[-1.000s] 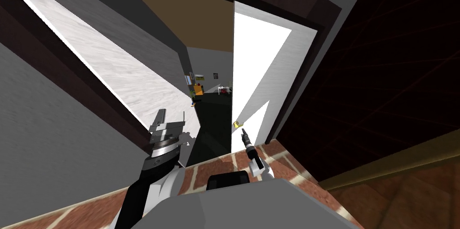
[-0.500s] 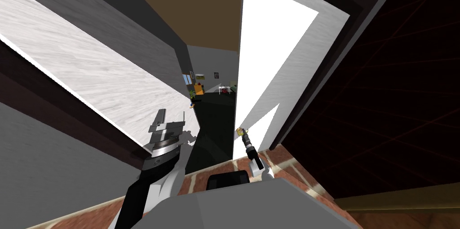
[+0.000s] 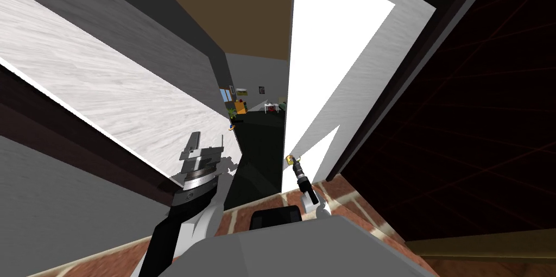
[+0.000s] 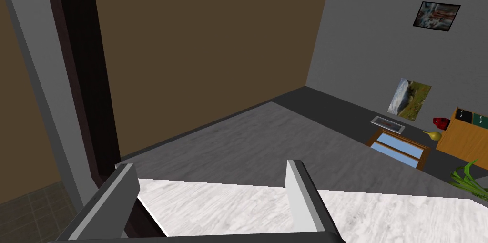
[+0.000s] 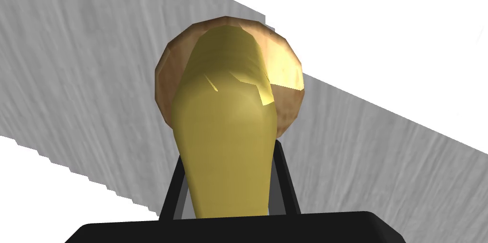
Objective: Push the door open
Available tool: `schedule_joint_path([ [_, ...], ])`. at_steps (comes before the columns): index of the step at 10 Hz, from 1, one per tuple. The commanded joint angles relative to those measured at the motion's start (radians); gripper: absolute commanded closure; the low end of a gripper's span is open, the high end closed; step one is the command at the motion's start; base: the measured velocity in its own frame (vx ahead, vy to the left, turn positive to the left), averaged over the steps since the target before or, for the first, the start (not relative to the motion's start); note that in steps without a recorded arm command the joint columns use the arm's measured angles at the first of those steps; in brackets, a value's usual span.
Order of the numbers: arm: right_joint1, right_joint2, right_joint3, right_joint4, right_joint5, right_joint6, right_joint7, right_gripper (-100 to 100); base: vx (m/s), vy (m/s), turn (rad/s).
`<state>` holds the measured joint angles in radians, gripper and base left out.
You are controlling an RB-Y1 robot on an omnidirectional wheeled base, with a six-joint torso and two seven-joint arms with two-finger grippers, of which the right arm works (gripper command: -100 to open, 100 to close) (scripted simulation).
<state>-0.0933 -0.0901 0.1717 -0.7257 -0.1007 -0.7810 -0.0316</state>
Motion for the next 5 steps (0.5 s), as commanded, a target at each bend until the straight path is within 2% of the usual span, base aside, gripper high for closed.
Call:
schedule_joint_path([
  [1, 0.005, 0.001, 0.002, 0.002, 0.001, -0.001, 0.0, 100, 0.0, 0.0, 0.0],
  [2, 0.005, 0.001, 0.002, 0.002, 0.001, -0.001, 0.0, 100, 0.0, 0.0, 0.0],
  [5, -0.002, -0.004, -0.024, 0.005, -0.01, -0.001, 0.008, 100, 0.142, 0.052, -0.035],
])
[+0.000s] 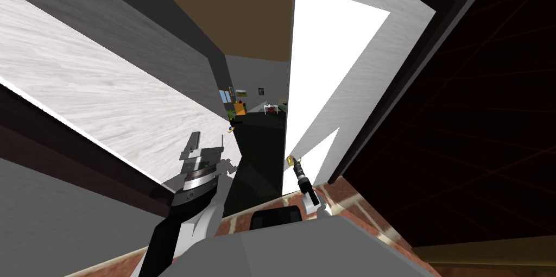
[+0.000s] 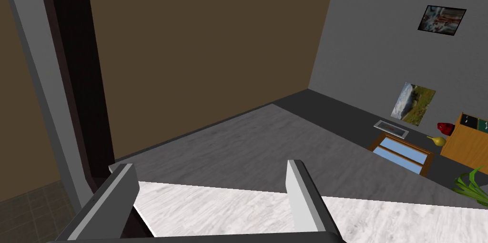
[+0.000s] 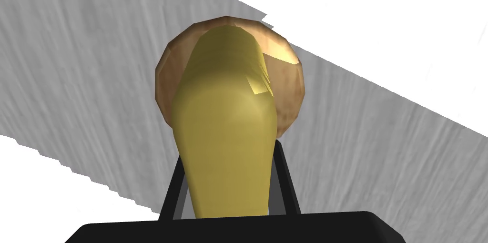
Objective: Push the door open
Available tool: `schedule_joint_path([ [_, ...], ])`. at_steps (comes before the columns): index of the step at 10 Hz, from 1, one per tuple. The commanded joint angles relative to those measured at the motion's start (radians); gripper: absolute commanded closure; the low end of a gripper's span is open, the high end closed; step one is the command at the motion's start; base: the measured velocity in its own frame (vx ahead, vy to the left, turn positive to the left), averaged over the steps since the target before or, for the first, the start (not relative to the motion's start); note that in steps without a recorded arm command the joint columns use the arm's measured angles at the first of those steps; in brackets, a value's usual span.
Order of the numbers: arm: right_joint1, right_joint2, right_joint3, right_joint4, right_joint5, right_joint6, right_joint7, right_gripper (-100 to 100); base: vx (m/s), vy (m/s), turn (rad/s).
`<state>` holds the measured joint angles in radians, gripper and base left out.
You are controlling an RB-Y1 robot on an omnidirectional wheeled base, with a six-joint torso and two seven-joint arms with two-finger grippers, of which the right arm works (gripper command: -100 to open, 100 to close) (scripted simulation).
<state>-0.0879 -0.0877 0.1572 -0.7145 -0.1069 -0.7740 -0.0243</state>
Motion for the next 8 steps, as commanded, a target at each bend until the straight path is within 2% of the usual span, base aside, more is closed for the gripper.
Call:
schedule_joint_path([
  [1, -0.008, -0.007, -0.018, -0.004, -0.007, -0.008, 0.004, 100, 0.17, 0.048, -0.036],
  [3, -0.009, -0.009, -0.028, -0.002, -0.011, -0.008, 0.007, 100, 0.142, 0.066, -0.031],
  [8, -0.015, -0.014, -0.098, 0.014, -0.04, -0.009, 0.031, 100, 0.206, 0.094, -0.065],
])
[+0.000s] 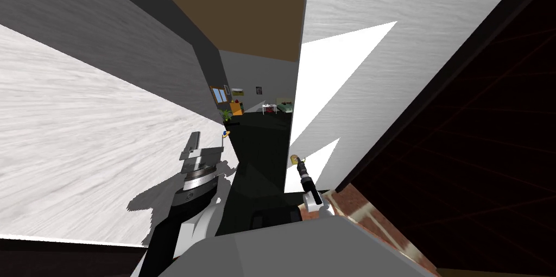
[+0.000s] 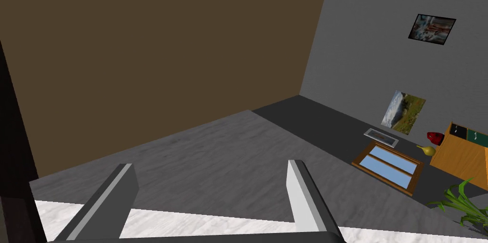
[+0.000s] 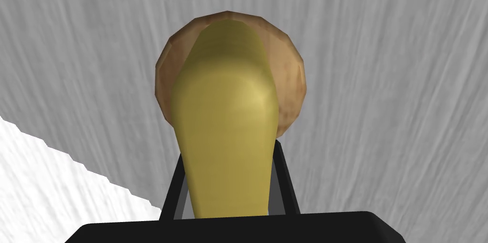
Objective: Push the door open
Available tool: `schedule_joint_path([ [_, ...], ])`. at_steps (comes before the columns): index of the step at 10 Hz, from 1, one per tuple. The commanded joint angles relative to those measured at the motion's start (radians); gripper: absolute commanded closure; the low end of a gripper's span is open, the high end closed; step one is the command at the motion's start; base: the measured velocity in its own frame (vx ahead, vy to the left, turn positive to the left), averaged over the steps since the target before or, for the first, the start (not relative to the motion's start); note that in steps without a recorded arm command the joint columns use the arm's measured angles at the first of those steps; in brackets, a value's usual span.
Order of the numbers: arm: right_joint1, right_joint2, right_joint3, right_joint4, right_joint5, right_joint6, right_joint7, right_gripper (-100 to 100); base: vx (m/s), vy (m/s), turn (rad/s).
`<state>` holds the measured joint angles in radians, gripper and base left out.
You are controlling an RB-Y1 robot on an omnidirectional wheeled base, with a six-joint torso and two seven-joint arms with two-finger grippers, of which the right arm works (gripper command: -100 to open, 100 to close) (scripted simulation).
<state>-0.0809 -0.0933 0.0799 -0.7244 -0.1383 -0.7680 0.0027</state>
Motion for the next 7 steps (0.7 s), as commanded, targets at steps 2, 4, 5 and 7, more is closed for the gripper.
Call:
schedule_joint_path([
  [2, -0.024, -0.01, -0.042, 0.029, -0.017, -0.016, 0.012, 100, 0.147, 0.069, -0.04],
  [4, -0.026, -0.01, -0.071, 0.035, -0.029, -0.016, 0.021, 100, 0.172, 0.068, -0.073],
  [5, -0.027, -0.011, -0.085, 0.038, -0.035, -0.016, 0.026, 100, 0.194, 0.105, -0.103],
  [7, -0.027, -0.011, -0.085, 0.038, -0.035, -0.016, 0.026, 100, 0.08, 0.055, -0.022],
])
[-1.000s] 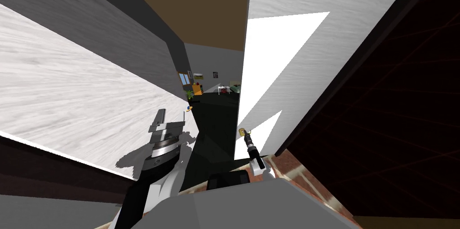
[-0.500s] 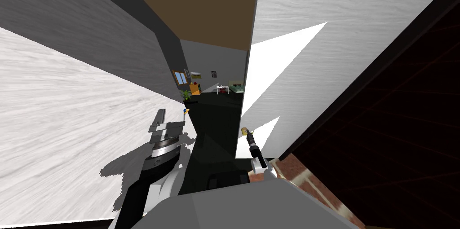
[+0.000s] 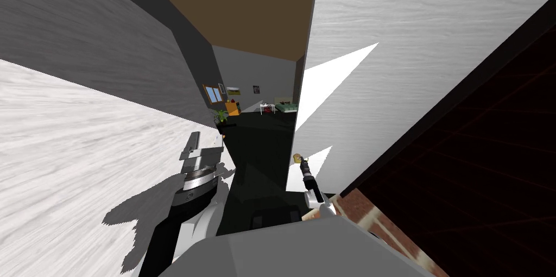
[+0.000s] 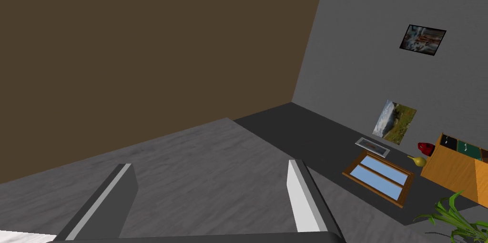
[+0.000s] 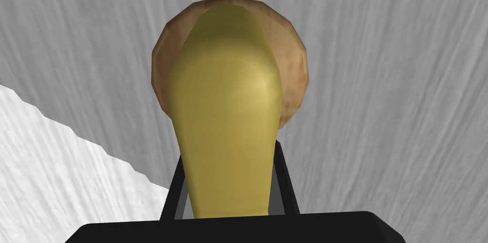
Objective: Push the door open
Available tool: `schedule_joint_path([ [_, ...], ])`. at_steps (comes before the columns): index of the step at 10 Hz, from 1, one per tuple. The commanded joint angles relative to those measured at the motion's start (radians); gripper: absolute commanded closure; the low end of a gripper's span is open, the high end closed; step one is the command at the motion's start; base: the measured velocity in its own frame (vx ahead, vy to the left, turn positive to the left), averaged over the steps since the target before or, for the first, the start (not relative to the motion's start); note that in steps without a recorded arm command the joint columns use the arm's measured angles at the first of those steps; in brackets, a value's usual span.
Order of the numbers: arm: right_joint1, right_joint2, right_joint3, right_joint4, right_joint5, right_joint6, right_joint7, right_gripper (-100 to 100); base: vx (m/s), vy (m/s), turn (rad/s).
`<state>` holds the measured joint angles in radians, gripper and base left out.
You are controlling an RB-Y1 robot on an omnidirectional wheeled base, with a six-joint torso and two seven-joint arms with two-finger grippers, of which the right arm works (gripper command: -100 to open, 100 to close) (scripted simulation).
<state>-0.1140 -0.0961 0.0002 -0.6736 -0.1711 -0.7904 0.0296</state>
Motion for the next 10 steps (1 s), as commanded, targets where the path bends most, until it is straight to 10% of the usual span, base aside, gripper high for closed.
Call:
schedule_joint_path([
  [1, 0.004, -0.008, -0.033, -0.007, -0.013, 0.006, 0.009, 100, 0.123, 0.085, -0.076],
  [10, -0.002, -0.005, -0.099, 0.008, -0.04, 0.004, 0.032, 100, 0.146, 0.071, -0.053],
])
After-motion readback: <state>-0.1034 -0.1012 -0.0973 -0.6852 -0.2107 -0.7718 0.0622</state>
